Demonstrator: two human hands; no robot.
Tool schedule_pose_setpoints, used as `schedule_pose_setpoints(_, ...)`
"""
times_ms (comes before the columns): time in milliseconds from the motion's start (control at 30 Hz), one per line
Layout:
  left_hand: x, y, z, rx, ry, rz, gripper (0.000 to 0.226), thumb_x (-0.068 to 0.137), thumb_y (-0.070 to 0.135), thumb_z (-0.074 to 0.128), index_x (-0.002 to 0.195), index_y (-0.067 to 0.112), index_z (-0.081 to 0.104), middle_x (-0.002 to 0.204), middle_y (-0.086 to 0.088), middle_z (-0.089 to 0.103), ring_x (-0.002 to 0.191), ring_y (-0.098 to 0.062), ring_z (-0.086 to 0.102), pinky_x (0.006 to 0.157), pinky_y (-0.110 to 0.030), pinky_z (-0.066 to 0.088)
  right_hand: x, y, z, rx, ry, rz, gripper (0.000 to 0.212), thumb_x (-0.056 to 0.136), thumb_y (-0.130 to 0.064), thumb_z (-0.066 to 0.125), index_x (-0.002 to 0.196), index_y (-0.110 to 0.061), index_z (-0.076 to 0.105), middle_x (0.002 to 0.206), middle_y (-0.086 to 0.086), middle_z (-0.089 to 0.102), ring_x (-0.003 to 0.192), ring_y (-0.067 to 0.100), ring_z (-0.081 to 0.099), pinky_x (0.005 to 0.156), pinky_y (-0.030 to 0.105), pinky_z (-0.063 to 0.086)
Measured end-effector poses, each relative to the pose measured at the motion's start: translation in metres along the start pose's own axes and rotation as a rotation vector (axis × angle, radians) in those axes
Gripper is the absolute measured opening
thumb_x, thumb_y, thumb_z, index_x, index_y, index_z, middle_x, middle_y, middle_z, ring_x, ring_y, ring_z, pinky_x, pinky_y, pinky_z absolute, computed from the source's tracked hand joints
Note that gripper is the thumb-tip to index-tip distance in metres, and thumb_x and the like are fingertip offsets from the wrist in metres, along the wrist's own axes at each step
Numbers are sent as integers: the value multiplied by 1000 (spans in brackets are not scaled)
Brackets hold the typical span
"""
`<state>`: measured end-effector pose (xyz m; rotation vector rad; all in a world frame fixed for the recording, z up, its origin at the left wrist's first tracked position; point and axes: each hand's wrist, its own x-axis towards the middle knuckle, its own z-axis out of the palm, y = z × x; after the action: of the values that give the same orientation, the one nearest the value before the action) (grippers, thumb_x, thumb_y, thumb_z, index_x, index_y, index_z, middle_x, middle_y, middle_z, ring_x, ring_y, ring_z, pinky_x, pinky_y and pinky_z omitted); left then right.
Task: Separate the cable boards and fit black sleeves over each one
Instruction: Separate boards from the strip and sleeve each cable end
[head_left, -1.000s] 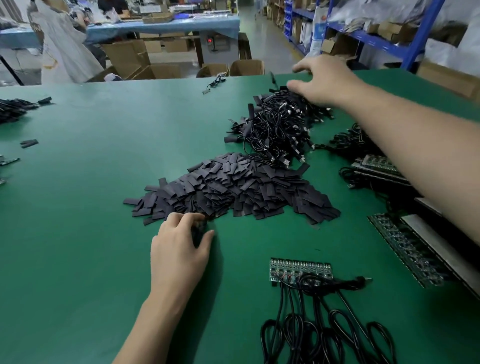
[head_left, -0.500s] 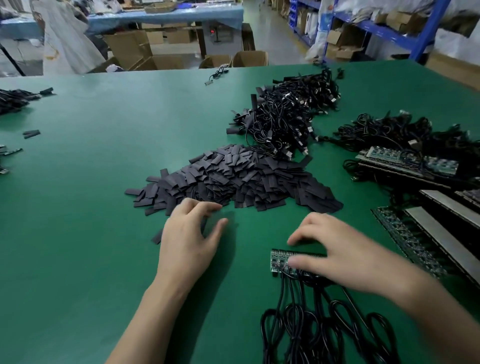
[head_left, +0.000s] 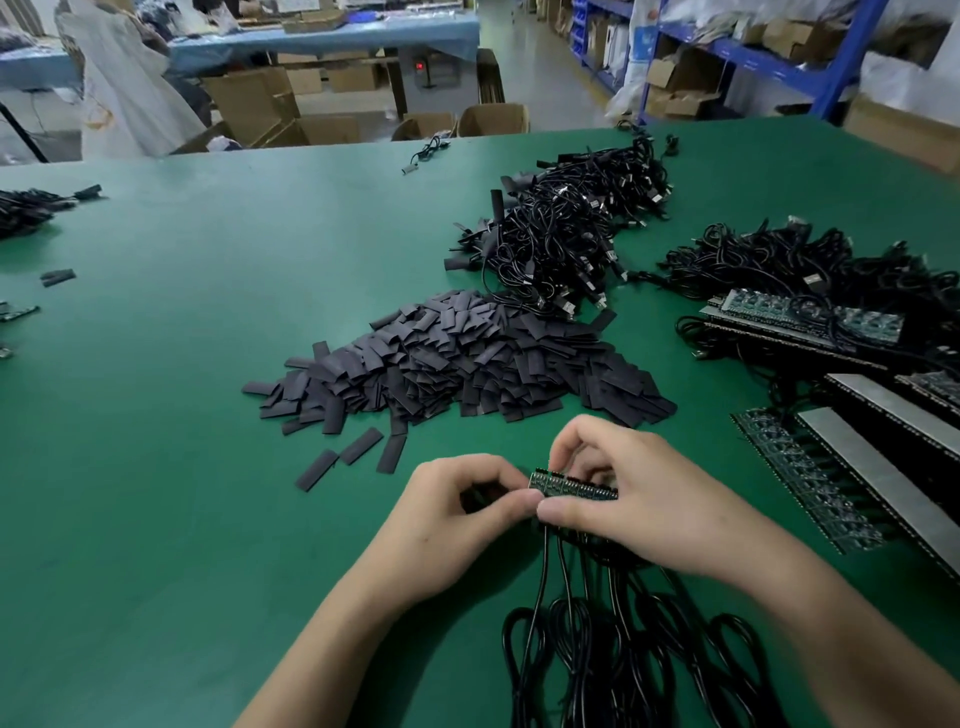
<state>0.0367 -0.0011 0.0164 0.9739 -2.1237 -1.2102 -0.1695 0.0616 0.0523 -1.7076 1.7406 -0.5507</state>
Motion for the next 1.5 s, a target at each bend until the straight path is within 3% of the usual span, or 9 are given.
schedule_pose_setpoints(133,0,1,2,-139,-8,-41,15,93,29,75,79,26,73,67,14,64,62,-1,54,61,-14,40,3,3,-3,-5,2,-30,7,89,-45,73,85,-41,68,87,-21,70,84,-4,65,76,23,52)
schedule_pose_setpoints(233,1,1,2,-262,11,-73,7,90,24,78,84,20,76,74,7,68,69,-7,59,67,-19,44,1,3,5,-4,68,-51,9,90,-45,73,84,-39,71,85,-25,70,83,-7,64,67,15,45)
schedule_pose_setpoints(667,2,1,4,-353,-31,-114,11,88,33,70,81,26,76,70,6,64,62,-7,52,58,-17,40,-1,6,10,136,44,-117,14,91,-29,76,80,-36,72,77,-21,71,76,-4,64,67,13,44)
schedule_pose_setpoints(867,1,2,1,-487,-53,-141,13,91,26,73,84,17,78,74,-5,68,64,-11,57,61,-17,44,0,6,7,243,-22,-121,10,93,-26,75,86,-33,74,84,-12,74,81,3,68,81,31,53)
schedule_pose_setpoints(1033,1,8,-2,-454,36,-75,16,87,23,74,84,7,76,76,-1,72,70,-8,63,68,-16,47,3,13,10,190,78,-32,5,91,-31,75,87,-35,74,86,-18,74,82,-3,67,79,25,50)
schedule_pose_setpoints(1133,-1,12,-3,-428,89,74,14,87,24,80,82,12,75,80,3,68,76,-11,60,72,-21,45,-1,14,10,60,191,-84,14,90,-40,72,104,-43,73,99,-28,70,103,-11,60,87,11,43)
schedule_pose_setpoints(1267,-2,16,5,-356,165,158,8,82,34,76,79,27,76,73,4,65,70,-18,54,69,-31,42,-9,11,10,194,45,-299,27,95,-38,65,120,-33,74,120,-17,69,125,7,59,105,29,45)
schedule_pose_setpoints(1400,-2,15,2,-329,195,168,14,89,35,69,86,23,77,76,4,69,72,-19,62,71,-32,47,-10,9,13,402,-19,-298,15,98,-35,66,107,-32,78,110,-8,77,112,12,69,100,33,50)
schedule_pose_setpoints(1500,1,3,-10,-35,442,41,10,91,39,72,94,31,76,84,12,69,77,-6,62,71,-23,47,-11,9,5,668,38,-308,18,92,-47,68,95,-32,77,83,1,78,84,15,75,87,26,56)
